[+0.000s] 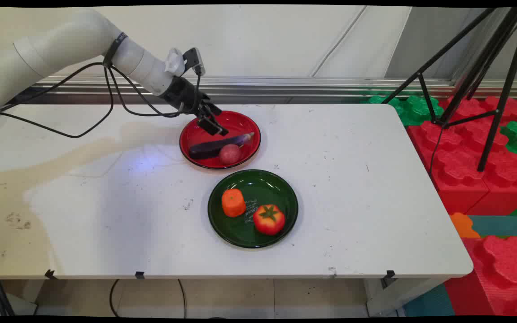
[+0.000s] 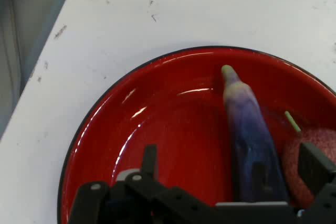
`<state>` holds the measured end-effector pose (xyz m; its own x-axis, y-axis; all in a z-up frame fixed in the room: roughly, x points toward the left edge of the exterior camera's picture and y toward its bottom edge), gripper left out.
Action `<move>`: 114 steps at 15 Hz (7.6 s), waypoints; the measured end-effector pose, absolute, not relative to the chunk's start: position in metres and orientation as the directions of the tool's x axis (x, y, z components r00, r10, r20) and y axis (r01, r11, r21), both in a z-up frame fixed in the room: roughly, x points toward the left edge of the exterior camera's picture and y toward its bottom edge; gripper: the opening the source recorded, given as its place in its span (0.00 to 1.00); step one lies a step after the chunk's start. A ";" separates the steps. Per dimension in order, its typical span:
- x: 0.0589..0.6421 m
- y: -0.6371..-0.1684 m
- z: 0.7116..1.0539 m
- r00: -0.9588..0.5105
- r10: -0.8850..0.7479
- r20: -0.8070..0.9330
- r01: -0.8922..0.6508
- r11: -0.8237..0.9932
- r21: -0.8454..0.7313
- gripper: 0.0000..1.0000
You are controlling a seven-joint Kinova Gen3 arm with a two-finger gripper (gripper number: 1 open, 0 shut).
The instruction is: Pick up the mandarin from the green plate, then place the picked object on the table
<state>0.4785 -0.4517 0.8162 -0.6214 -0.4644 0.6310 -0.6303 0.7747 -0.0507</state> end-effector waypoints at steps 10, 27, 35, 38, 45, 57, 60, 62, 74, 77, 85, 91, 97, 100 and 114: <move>0.500 -0.424 0.863 -0.606 -0.395 0.690 -0.609 0.789 -0.084 1.00; 0.570 -0.325 0.967 -0.563 -0.272 0.781 -0.546 0.831 -0.105 1.00; 0.582 -0.304 0.986 -0.547 -0.264 0.795 -0.536 0.840 -0.090 1.00; 0.573 -0.298 0.984 -0.547 -0.267 0.793 -0.528 0.846 -0.080 1.00; 0.528 -0.292 0.963 -0.595 -0.238 0.768 -0.468 0.879 -0.090 1.00; 0.464 -0.307 0.901 -0.679 -0.251 0.690 -0.425 0.900 -0.091 1.00; 0.450 -0.312 0.882 -0.700 -0.265 0.663 -0.420 0.904 -0.082 1.00; 0.441 -0.316 0.869 -0.715 -0.274 0.643 -0.415 0.907 -0.074 1.00; 0.399 -0.315 0.815 -0.773 -0.276 0.571 -0.351 0.936 -0.023 1.00; 0.394 -0.313 0.806 -0.783 -0.276 0.558 -0.344 0.939 -0.018 1.00; 0.378 -0.314 0.788 -0.804 -0.261 0.535 -0.321 0.947 -0.019 1.00; 0.372 -0.315 0.784 -0.803 -0.249 0.541 -0.310 0.950 -0.022 0.00; 0.374 -0.315 0.790 -0.789 -0.254 0.559 -0.317 0.948 -0.018 0.00; 0.378 -0.314 0.799 -0.776 -0.254 0.577 -0.325 0.946 -0.020 0.00; 0.428 -0.290 0.879 -0.681 -0.252 0.687 -0.387 0.921 -0.046 0.00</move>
<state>0.4282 -0.2904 0.8788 -0.6815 -0.2521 0.6870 -0.3872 0.9208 -0.0462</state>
